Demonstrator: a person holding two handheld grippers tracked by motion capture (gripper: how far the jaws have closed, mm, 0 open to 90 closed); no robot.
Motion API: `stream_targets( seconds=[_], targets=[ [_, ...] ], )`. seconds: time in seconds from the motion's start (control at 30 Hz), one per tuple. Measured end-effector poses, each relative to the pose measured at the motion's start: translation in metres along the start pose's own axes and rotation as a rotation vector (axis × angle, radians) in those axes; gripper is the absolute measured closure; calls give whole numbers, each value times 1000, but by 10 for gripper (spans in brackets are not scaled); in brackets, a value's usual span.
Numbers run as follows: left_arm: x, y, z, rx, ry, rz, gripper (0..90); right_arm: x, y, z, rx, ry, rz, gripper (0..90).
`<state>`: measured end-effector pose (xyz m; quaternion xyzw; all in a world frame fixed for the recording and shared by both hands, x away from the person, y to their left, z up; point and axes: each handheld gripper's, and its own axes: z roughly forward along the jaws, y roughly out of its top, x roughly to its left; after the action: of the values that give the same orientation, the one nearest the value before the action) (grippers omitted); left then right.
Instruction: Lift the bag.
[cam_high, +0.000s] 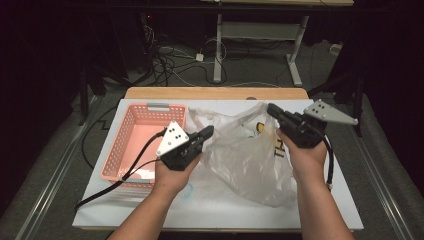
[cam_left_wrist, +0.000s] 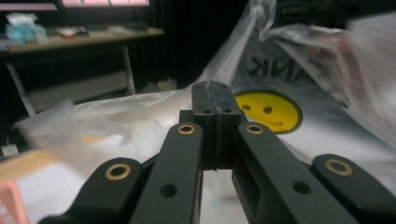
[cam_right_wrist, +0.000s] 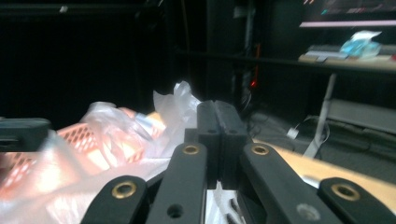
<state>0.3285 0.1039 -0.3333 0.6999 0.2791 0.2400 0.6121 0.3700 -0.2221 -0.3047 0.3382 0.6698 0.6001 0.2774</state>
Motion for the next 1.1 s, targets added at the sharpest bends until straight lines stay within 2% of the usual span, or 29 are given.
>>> stream_targets(
  seconds=[0.07,0.17,0.3,0.37,0.43,0.5,0.53,0.6,0.7,0.8,0.87,0.93,1.0,1.03,1.1],
  targets=[
    [2,13,-2,-39,8,7,894,-6,14,2,-25,-18,4,900],
    [2,34,-2,-98,11,16,894,-12,34,0,-66,-47,-17,900],
    [4,50,-1,-137,15,27,893,-20,52,-8,-109,-79,-27,900],
    [5,50,2,-133,13,24,893,-24,53,-10,-111,-94,-23,900],
    [5,44,7,-111,19,41,892,-28,47,-12,-100,-102,-21,900],
    [4,35,11,-68,-14,3,890,-33,38,-13,-84,-114,-17,900],
    [3,31,12,-52,-15,4,877,-35,32,-14,-74,-120,-9,879],
    [3,23,11,-25,-46,-12,734,-38,22,-16,-46,-125,14,808],
    [1,10,5,21,-36,-20,521,-42,10,-22,-32,-120,13,730],
    [-1,-3,-5,93,-26,-49,367,-41,1,-30,-15,-122,5,625],
    [-5,-12,-12,129,-5,-23,329,-39,-4,-34,-5,-126,7,562],
    [-8,-18,-20,144,24,-24,248,-37,-9,-37,8,-121,1,520],
    [-10,-22,-27,141,84,-22,140,-34,-15,-40,26,-118,-3,487],
    [-11,-23,-31,136,76,-22,134,-33,-18,-42,32,-116,-7,470],
    [-13,-27,-40,144,87,-32,109,-30,-25,-45,49,-116,-7,440]
  ],
)
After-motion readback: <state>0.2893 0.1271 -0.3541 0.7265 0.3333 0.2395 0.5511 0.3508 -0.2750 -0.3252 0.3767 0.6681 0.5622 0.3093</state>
